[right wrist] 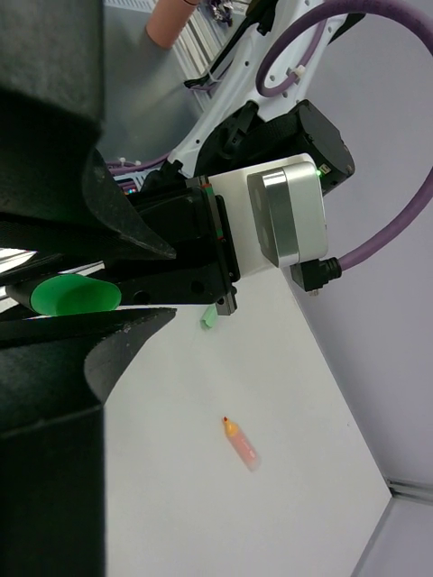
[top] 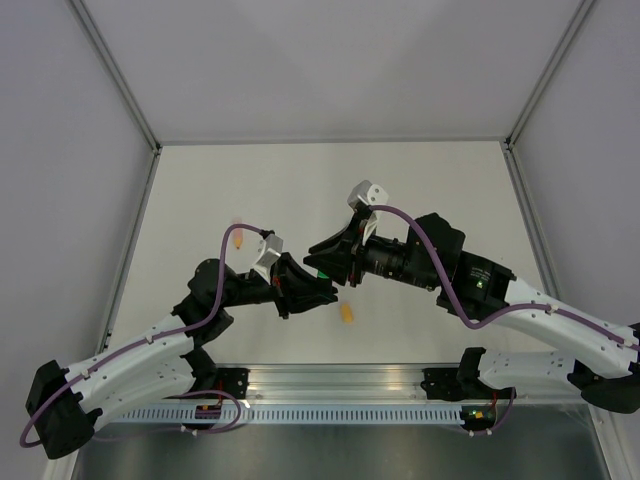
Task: Insert the pens into the pen caps
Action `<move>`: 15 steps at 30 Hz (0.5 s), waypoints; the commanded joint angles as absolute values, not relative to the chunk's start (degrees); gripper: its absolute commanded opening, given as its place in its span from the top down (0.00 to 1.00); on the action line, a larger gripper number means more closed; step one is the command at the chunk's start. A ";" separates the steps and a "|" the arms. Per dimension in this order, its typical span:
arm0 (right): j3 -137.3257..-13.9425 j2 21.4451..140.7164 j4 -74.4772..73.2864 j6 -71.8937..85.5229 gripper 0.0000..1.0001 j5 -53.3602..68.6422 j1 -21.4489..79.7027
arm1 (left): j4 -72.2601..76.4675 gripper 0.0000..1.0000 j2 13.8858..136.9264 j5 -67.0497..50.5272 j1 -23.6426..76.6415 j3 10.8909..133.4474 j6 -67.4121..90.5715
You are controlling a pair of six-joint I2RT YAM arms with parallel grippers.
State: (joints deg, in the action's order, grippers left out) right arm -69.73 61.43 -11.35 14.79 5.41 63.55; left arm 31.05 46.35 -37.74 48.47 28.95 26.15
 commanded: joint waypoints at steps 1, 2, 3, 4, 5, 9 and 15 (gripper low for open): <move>-69.35 60.12 -9.49 15.64 0.67 3.78 63.54 | 34.89 0.98 46.23 -39.02 48.43 28.92 26.81; -69.26 60.20 -9.58 15.64 0.67 3.87 63.54 | 34.89 0.98 46.23 -39.02 48.43 28.83 26.89; -69.17 60.21 -9.58 15.56 0.67 3.95 63.54 | 34.89 0.98 46.23 -39.11 48.51 28.92 26.89; -69.08 60.21 -9.58 15.47 0.67 3.96 63.46 | 34.98 0.98 46.23 -39.20 48.43 28.92 26.89; -69.08 60.29 -9.58 15.47 0.67 3.96 63.46 | 34.98 0.98 46.23 -39.20 48.51 28.92 26.81; -68.82 60.38 -9.14 15.64 0.67 4.13 63.54 | 34.98 0.98 46.23 -39.29 48.52 28.83 26.81; -67.94 60.29 -7.82 16.70 0.70 5.80 63.54 | 35.07 0.98 46.14 -39.29 48.51 28.92 26.89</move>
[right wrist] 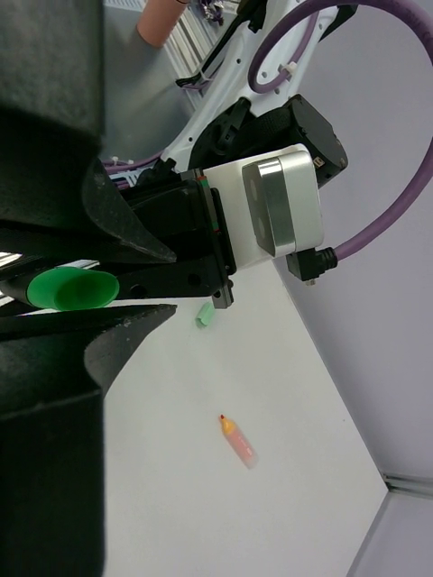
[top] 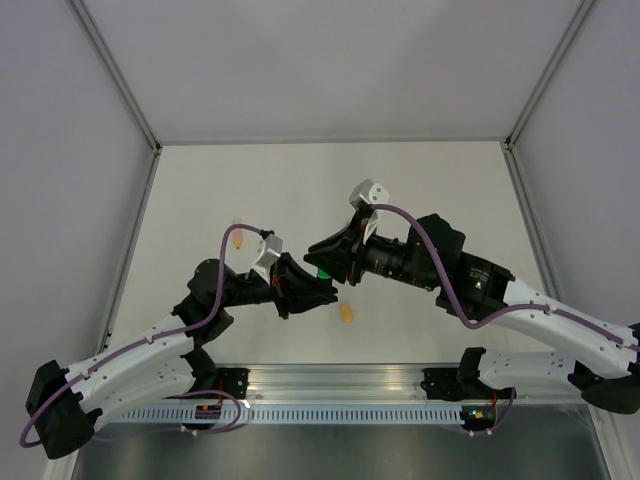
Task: Insert the pens into the pen caps
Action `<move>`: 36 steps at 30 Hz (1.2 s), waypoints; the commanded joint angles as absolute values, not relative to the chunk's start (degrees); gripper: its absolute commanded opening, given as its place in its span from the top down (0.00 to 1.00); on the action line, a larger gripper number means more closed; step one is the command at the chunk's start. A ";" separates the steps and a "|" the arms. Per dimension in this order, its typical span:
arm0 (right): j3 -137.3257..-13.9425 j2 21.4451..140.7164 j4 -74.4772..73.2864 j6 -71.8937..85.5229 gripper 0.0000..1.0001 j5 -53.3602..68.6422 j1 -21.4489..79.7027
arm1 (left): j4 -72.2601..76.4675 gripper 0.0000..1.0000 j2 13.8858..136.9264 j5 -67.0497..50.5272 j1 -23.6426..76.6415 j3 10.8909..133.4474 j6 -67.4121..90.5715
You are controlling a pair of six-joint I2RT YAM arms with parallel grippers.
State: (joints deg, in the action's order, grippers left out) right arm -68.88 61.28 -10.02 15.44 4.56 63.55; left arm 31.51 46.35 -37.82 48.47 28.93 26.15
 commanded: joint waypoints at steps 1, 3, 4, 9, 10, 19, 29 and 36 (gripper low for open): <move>-67.68 60.29 -7.39 16.79 0.70 6.32 63.54 | 35.07 0.98 46.14 -39.29 48.52 28.83 26.89; -66.62 60.03 -6.86 17.22 0.72 6.68 63.46 | 35.33 0.98 45.97 -39.37 48.43 28.74 26.98; -66.19 59.86 -6.33 17.40 0.73 7.11 63.54 | 35.42 0.98 45.97 -39.29 48.51 28.65 27.16; -63.55 58.28 -5.19 18.28 0.85 7.47 63.54 | 36.12 0.98 45.79 -39.37 48.51 28.48 27.42; -63.20 58.10 -5.01 18.54 0.86 7.47 63.54 | 36.30 0.98 45.70 -39.29 48.43 28.30 27.51; -58.89 58.10 -3.78 20.74 0.97 7.65 63.54 | 38.58 0.98 45.62 -37.97 48.43 27.51 29.88; -51.68 56.16 -0.79 23.82 1.00 5.10 63.54 | 37.36 0.98 43.15 -34.28 48.52 26.98 29.36; -49.31 55.90 -0.53 23.91 1.00 6.59 63.54 | 36.92 0.98 43.33 -33.22 48.43 27.42 29.27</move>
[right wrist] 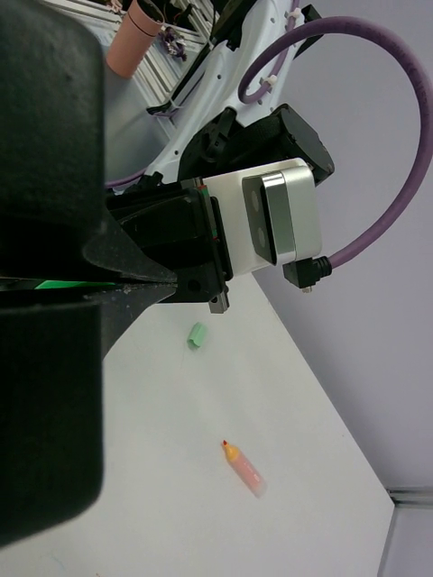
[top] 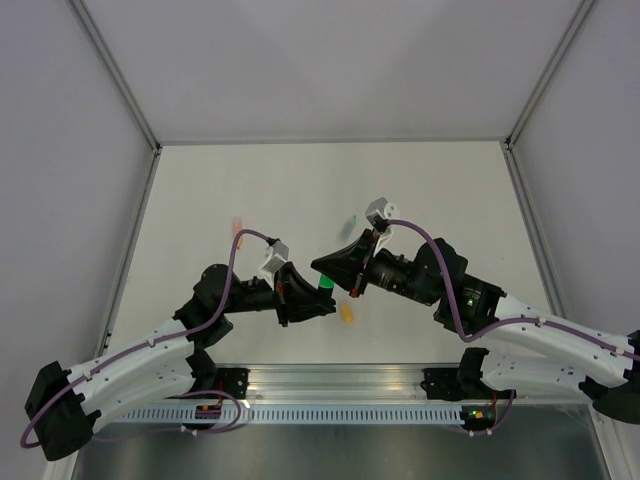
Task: Insert the pens into the pen caps
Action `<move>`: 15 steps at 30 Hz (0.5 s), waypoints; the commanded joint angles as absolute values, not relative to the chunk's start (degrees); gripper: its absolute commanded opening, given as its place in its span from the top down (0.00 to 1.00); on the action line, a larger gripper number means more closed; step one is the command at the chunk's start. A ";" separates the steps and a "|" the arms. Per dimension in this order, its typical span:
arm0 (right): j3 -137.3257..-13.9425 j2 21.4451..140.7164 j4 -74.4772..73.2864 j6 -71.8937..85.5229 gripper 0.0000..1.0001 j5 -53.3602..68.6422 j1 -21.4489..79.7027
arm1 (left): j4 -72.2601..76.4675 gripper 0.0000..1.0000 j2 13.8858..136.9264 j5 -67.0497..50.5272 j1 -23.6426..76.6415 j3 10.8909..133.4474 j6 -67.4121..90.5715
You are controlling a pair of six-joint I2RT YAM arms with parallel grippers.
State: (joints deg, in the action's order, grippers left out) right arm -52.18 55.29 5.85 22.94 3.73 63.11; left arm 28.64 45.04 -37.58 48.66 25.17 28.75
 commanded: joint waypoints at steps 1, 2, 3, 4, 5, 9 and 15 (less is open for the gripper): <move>-48.87 55.72 -0.53 24.17 1.00 7.03 63.54 | 37.09 0.98 43.33 -33.22 48.43 27.77 29.44; -48.61 55.29 -0.53 24.34 1.00 7.29 63.54 | 37.18 0.98 43.42 -33.66 48.43 28.03 29.62; -48.26 55.20 1.21 24.61 1.00 7.64 63.54 | 37.26 0.98 43.50 -33.84 48.51 28.30 29.88; -47.90 54.85 1.58 24.87 1.00 7.91 63.54 | 37.27 0.98 43.51 -34.27 48.52 28.47 29.97; -47.12 54.67 2.02 25.66 1.00 8.35 63.54 | 37.35 0.98 43.51 -34.36 48.52 28.74 29.88; -46.41 55.19 2.20 27.33 1.00 10.89 63.63 | 36.74 0.98 43.59 -32.96 48.52 29.53 29.27; -44.04 54.49 1.84 28.91 1.00 11.95 63.54 | 33.58 0.98 44.30 -31.82 48.43 31.81 27.34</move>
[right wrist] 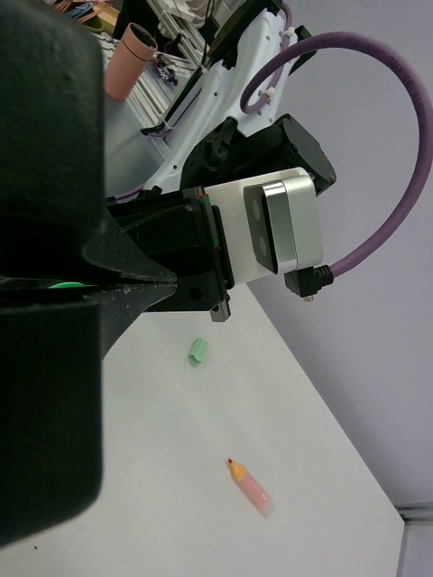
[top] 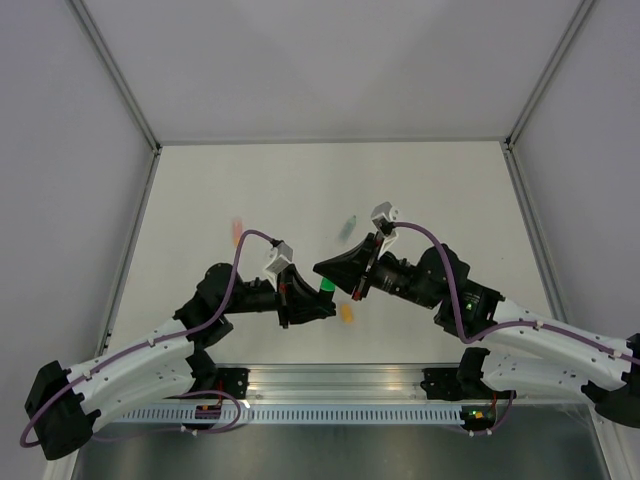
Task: Insert the pens into the pen caps
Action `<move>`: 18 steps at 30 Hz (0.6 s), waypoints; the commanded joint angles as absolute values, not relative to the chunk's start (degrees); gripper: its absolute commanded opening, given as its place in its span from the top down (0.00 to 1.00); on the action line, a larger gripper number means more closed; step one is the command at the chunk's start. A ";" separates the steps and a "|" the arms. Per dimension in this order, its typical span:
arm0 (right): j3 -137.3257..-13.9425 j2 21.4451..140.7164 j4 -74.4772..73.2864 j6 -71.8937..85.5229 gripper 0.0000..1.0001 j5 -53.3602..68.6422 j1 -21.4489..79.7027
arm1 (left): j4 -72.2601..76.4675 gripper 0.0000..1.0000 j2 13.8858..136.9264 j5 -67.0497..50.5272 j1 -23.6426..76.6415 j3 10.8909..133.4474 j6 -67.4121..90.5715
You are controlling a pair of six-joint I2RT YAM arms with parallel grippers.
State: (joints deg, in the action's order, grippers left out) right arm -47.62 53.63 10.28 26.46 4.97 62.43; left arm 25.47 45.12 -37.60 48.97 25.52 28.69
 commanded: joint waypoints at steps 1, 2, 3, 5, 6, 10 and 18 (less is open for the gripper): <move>-43.42 54.14 1.93 29.09 1.00 12.04 63.54 | 33.31 0.98 44.30 -31.29 48.51 32.08 27.16; -43.16 54.14 2.11 29.27 1.00 12.04 63.63 | 33.40 0.98 44.38 -31.12 48.52 32.34 27.25; -42.81 54.05 2.28 29.62 1.00 12.13 63.55 | 33.31 0.98 44.47 -31.37 48.52 32.60 27.33; -41.75 54.14 3.16 30.14 1.00 12.65 63.63 | 32.96 0.98 44.65 -31.11 48.52 33.40 27.25; -41.40 54.14 3.16 30.41 1.00 12.83 63.63 | 32.96 0.98 44.82 -30.59 48.52 33.66 27.16; -39.47 53.79 3.43 29.71 1.00 12.40 63.54 | 33.13 0.98 45.17 -29.97 48.51 35.50 27.86; -37.97 53.70 3.34 29.79 1.00 10.64 63.54 | 34.10 0.98 46.32 -31.99 48.43 37.53 28.39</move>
